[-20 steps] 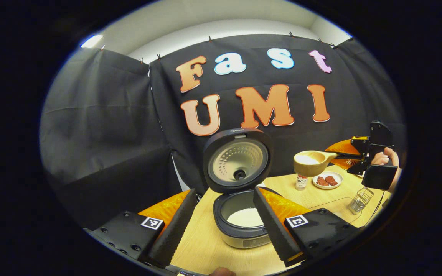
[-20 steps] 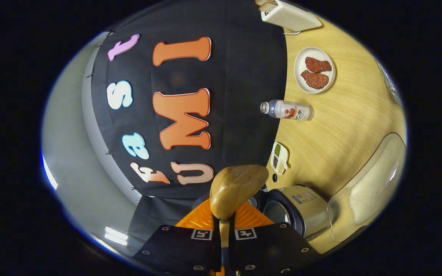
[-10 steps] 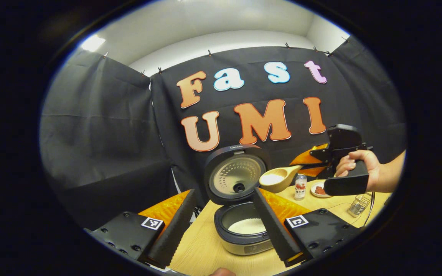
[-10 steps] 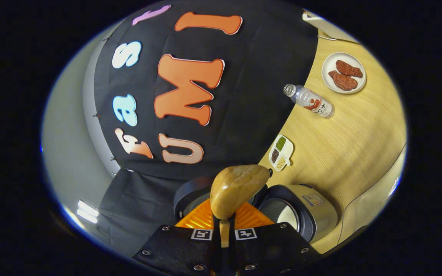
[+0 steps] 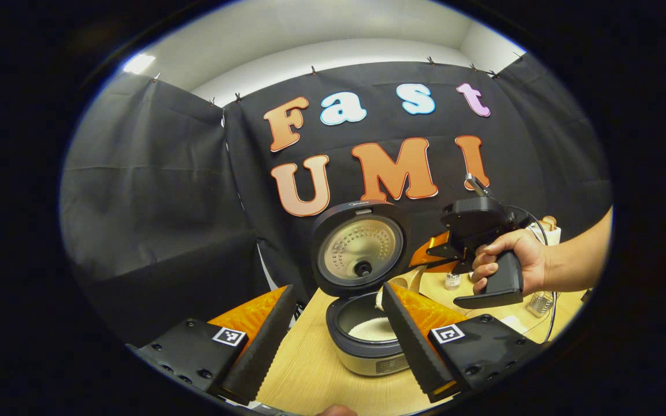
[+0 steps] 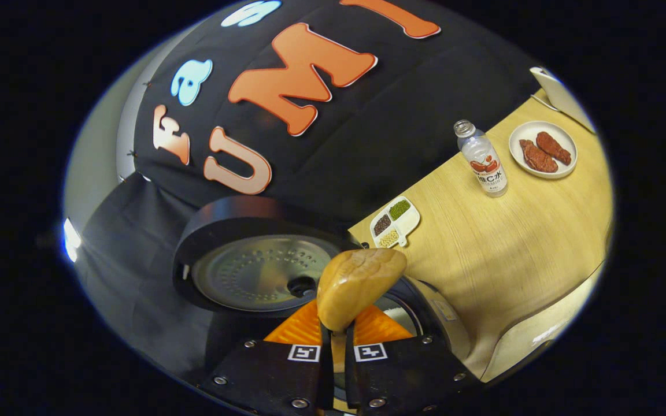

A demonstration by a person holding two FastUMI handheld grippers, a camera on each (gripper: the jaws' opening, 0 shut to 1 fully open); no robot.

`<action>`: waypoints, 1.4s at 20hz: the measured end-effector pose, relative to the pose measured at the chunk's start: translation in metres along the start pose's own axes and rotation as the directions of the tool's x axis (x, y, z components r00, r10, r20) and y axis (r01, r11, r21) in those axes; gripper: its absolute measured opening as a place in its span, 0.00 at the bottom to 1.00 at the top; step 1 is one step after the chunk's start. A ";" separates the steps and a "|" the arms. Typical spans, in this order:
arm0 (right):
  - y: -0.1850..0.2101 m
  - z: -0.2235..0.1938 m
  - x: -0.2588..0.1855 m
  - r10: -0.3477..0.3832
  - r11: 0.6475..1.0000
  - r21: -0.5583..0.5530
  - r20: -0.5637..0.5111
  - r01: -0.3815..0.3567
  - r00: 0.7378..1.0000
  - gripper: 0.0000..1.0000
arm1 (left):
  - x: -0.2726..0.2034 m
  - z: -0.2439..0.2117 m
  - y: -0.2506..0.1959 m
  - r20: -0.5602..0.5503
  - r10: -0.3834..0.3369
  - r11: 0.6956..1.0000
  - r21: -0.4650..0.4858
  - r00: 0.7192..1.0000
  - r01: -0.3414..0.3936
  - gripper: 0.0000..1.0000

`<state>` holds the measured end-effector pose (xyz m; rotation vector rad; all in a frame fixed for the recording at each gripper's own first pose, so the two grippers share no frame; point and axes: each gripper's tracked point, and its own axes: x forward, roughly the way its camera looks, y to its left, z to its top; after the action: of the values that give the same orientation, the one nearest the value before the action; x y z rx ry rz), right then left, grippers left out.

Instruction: Close the left gripper, press the button to open the rice cooker; take a wooden spoon from the chopstick holder with the right hand, scoop a spoonful of rice and pour it into the rice cooker, then put the wooden spoon back into the chopstick holder.

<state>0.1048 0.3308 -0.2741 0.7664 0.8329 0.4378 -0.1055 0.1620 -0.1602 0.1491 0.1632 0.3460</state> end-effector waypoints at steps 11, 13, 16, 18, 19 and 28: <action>0.012 -0.001 -0.002 -0.041 0.951 -0.305 0.049 0.054 0.998 0.07 | 0.007 -0.013 0.012 -0.045 -0.009 1.000 0.013 0.999 0.010 0.94; 0.016 0.000 -0.003 -0.041 0.934 -0.352 0.059 0.059 0.997 0.07 | 0.007 -0.012 0.012 -0.044 -0.012 1.000 0.015 0.999 0.013 0.94; 0.026 0.005 -0.005 -0.028 0.905 -0.421 0.079 0.059 0.996 0.07 | 0.008 -0.013 0.012 -0.044 -0.015 1.000 0.016 0.999 0.015 0.94; 0.032 0.008 -0.007 -0.017 0.887 -0.458 0.090 0.057 0.996 0.07 | 0.009 -0.013 0.012 -0.046 -0.018 1.000 0.016 0.999 0.019 1.00; 0.034 0.009 -0.009 -0.014 0.880 -0.471 0.097 0.058 0.995 0.07 | 0.010 -0.014 0.012 -0.046 -0.020 1.000 0.018 0.999 0.020 1.00; 0.055 0.016 -0.015 0.026 0.796 -0.604 0.110 0.046 0.994 0.07 | 0.007 -0.014 0.009 -0.046 -0.027 1.000 0.013 0.999 0.027 0.94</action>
<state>0.1050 0.3507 -0.2188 0.1803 0.5351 0.6074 -0.1047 0.1742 -0.1731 0.1522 0.2128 0.3216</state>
